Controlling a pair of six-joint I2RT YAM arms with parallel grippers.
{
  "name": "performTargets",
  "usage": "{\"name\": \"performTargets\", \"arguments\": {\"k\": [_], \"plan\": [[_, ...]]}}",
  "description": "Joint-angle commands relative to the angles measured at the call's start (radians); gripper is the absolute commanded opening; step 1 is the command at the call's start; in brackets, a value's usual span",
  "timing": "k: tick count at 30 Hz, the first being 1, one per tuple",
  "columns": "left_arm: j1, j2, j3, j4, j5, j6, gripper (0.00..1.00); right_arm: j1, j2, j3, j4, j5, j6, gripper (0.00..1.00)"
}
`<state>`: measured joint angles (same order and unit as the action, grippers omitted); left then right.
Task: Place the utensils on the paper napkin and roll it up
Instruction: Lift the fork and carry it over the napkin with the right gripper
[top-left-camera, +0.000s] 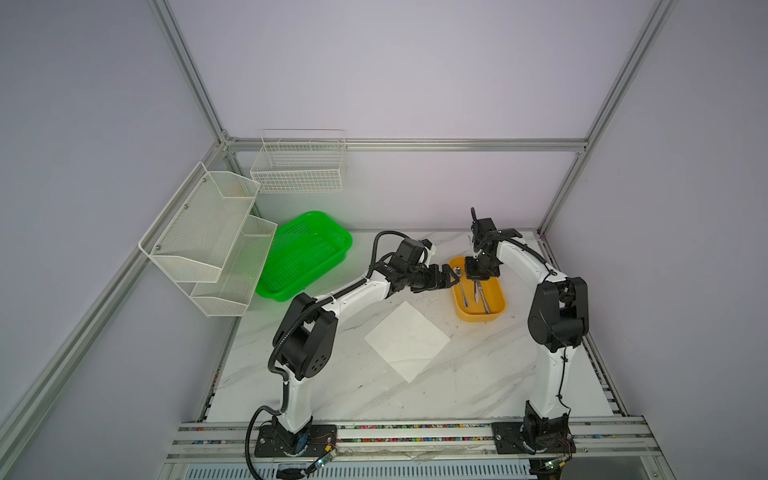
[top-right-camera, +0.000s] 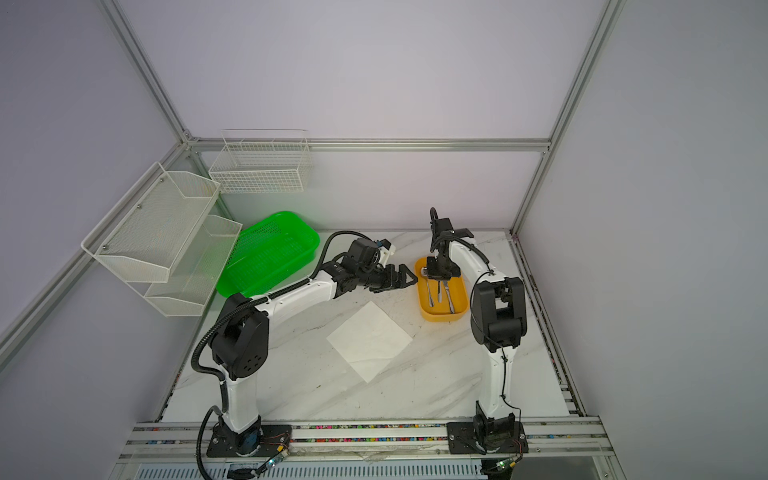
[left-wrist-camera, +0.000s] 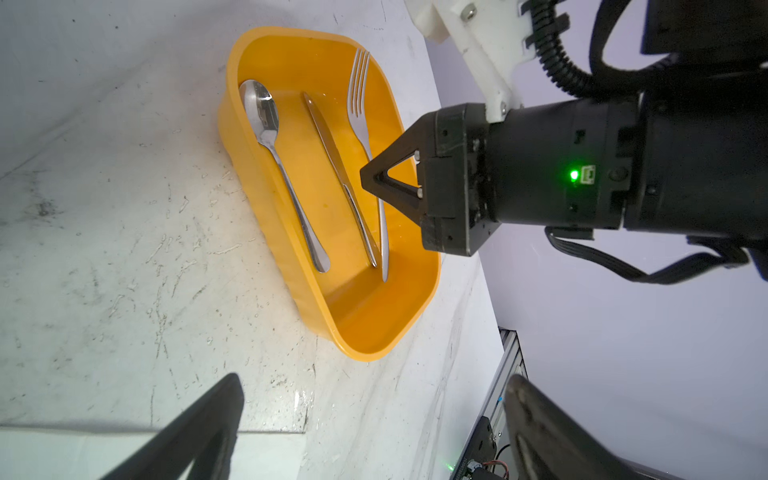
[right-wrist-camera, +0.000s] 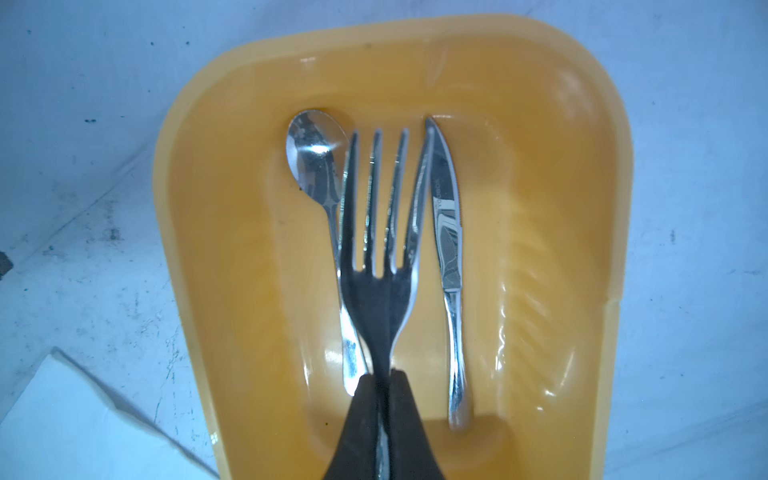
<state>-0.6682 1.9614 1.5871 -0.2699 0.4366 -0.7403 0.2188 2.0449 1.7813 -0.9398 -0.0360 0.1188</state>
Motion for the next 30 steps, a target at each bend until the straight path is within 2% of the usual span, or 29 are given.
{"name": "performTargets", "arguments": {"k": [1,7,12,20,25,30], "plan": [[0.004,-0.065,-0.06,0.018,-0.03,0.024,0.97,0.001,-0.069,-0.02,-0.035,-0.052,0.003,0.07],[0.015,-0.161,-0.174,0.044,-0.078,0.048,0.98,0.035,-0.151,-0.064,-0.012,-0.15,0.018,0.07],[0.068,-0.3,-0.356,0.085,-0.049,0.066,0.98,0.142,-0.183,-0.108,0.011,-0.171,0.06,0.07],[0.215,-0.591,-0.698,0.079,-0.019,0.087,0.98,0.379,-0.174,-0.238,0.144,-0.166,0.258,0.07],[0.298,-0.67,-0.794,0.044,0.019,0.099,0.98,0.474,-0.142,-0.272,0.212,-0.173,0.382,0.07],[0.34,-0.716,-0.844,0.069,0.021,0.103,0.98,0.547,-0.082,-0.231,0.189,-0.141,0.435,0.08]]}}
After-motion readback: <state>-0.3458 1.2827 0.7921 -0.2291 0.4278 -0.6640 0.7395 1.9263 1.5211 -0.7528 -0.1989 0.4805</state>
